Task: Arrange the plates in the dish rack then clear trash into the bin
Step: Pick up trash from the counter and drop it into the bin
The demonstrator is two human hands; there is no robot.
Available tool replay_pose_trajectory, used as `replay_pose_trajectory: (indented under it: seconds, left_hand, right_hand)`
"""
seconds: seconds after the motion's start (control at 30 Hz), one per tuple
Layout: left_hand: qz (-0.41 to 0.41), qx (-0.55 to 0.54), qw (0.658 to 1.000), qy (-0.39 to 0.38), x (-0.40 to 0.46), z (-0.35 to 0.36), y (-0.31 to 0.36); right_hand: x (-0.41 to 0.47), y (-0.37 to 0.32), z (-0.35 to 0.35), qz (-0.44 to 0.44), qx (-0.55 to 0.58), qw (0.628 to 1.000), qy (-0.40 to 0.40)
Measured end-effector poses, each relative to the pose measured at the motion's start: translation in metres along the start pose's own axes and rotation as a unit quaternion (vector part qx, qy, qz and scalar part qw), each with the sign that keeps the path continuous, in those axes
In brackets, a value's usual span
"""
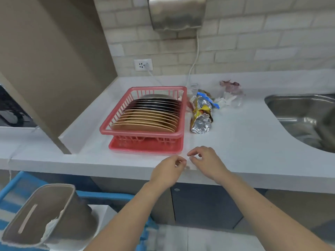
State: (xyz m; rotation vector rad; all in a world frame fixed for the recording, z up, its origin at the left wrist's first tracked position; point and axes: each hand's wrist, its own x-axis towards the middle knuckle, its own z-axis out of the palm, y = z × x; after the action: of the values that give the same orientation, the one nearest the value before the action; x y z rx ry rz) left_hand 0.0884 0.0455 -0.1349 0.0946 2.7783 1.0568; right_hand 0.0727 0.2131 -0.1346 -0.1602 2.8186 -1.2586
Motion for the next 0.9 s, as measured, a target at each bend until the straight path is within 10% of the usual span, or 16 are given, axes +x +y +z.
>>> replay_pose_trajectory:
  seconds: [0.5,0.9]
  left_hand:
    - [0.068,-0.003,0.972,0.223,0.116,0.053,0.141]
    - [-0.064,0.263,0.953,0.137,0.217,0.052,0.142]
  right_hand:
    - [0.073,0.102,-0.114,0.046,0.010,0.999,0.007]
    - [0.122,0.127,-0.138,0.084,0.030,0.996,-0.011]
